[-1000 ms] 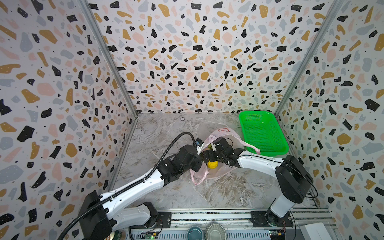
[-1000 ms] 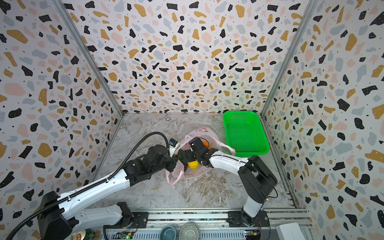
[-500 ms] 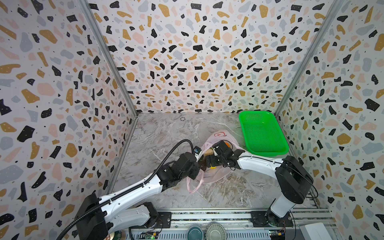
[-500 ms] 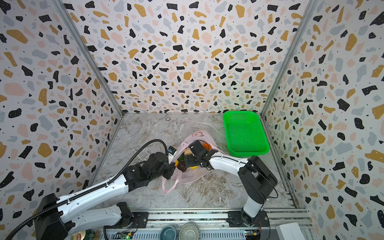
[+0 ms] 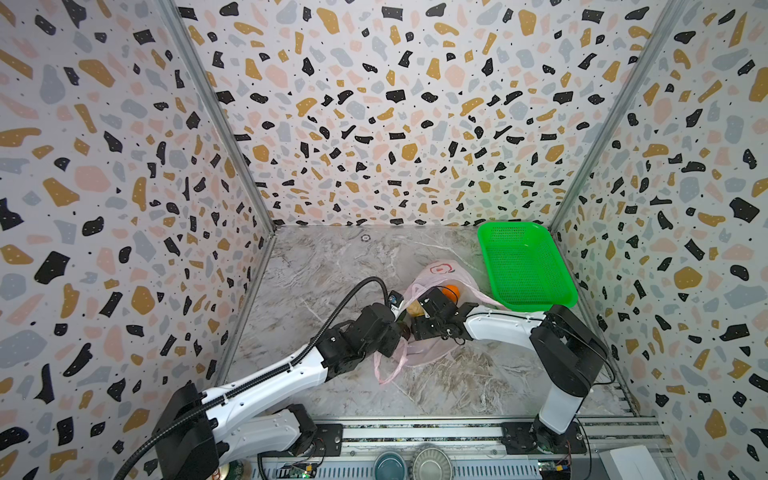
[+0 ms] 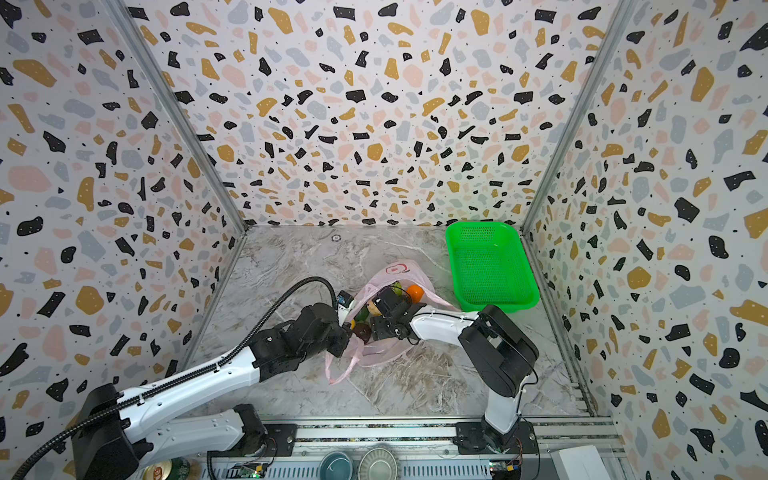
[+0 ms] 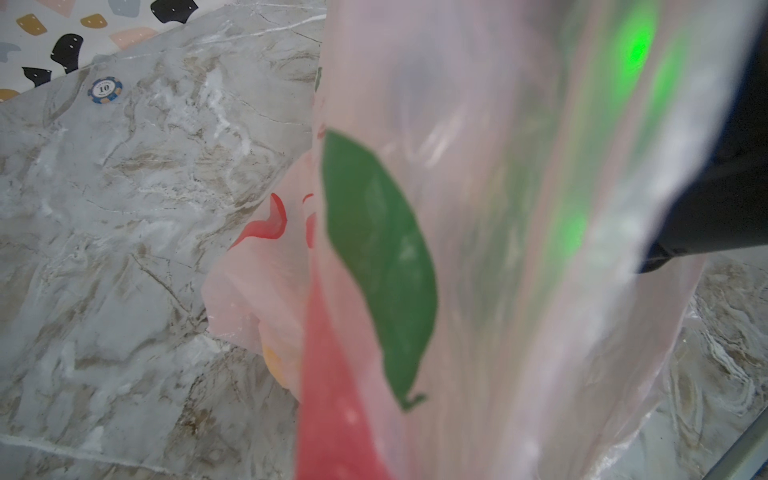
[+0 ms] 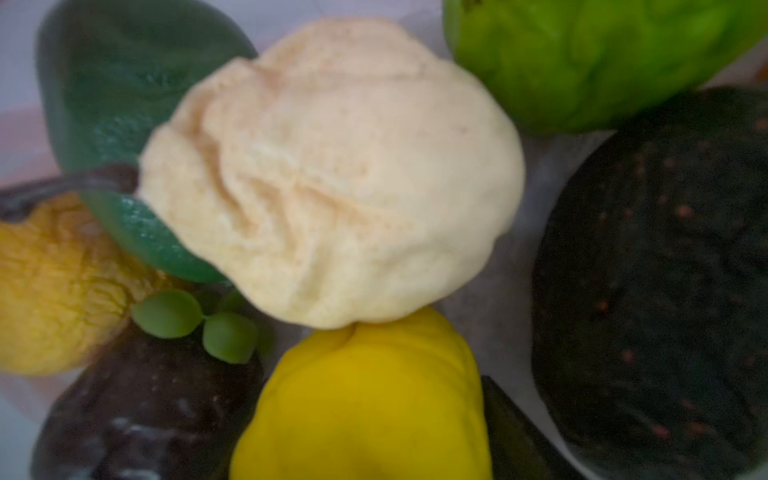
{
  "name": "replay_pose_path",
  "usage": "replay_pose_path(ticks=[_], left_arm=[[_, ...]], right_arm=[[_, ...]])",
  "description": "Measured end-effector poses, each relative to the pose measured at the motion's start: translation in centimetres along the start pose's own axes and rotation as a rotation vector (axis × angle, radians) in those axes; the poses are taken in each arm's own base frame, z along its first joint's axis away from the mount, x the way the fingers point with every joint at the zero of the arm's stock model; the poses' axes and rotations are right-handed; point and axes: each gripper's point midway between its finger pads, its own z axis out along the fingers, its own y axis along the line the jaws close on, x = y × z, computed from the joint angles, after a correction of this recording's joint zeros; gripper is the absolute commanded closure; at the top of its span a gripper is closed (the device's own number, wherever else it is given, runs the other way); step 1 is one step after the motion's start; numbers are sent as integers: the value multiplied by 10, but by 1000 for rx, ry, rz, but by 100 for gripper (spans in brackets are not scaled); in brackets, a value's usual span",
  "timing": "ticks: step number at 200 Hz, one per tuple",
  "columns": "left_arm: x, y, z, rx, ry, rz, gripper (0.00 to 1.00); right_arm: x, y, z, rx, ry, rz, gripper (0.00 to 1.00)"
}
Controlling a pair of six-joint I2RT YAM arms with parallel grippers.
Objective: Untie the knot of the plastic bag and take out the fruit
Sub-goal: 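Close the right gripper on the yellow lemon while the left holds the bag, then lift the yellow lemon out of the bag and carry it to the green basket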
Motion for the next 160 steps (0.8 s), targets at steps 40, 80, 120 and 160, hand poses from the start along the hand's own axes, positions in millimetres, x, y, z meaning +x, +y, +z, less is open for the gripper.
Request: replay_pose_path(ticks=[40,80,120,160], left_arm=[[-6,1,2,-14,-6,0,100],[-10,3,6,-35,-5,2,100],[-16,6,6,-62,-14,5,100],[-20,11,5,-87,-25,5,100]], right_arm=[[3,4,-2,-9,-3,-4,49],[18,19,-23,-59,10,-41,49],[19,50,-68,-152,-27,-84,49],[22,59,-113,-194,-52,-92,49]])
